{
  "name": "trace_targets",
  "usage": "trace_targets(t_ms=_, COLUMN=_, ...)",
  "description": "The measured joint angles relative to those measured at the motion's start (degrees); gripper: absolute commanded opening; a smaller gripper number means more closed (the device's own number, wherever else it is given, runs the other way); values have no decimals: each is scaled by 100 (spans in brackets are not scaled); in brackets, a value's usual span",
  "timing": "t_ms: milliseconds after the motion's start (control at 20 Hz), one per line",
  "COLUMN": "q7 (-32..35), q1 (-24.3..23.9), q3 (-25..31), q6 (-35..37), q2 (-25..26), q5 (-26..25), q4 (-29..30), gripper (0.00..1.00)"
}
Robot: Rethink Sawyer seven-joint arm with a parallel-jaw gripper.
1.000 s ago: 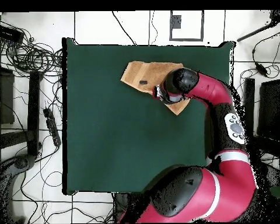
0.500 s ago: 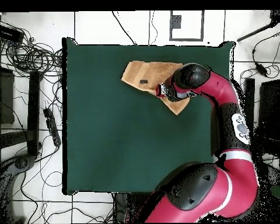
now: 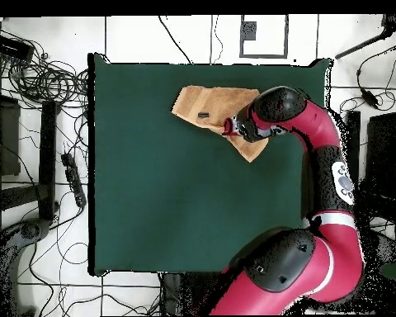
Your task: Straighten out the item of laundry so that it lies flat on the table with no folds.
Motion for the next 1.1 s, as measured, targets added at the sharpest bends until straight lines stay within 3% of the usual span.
trace_targets(t_ms=500, q7=-461, q1=-222, q3=475, q6=767, q2=466, q5=36, q4=-652, gripper=0)
trace_targets(t_ms=1100, q7=-588, q1=-270, q3=558, q6=610, q2=409, q5=-29, q4=-502, gripper=0)
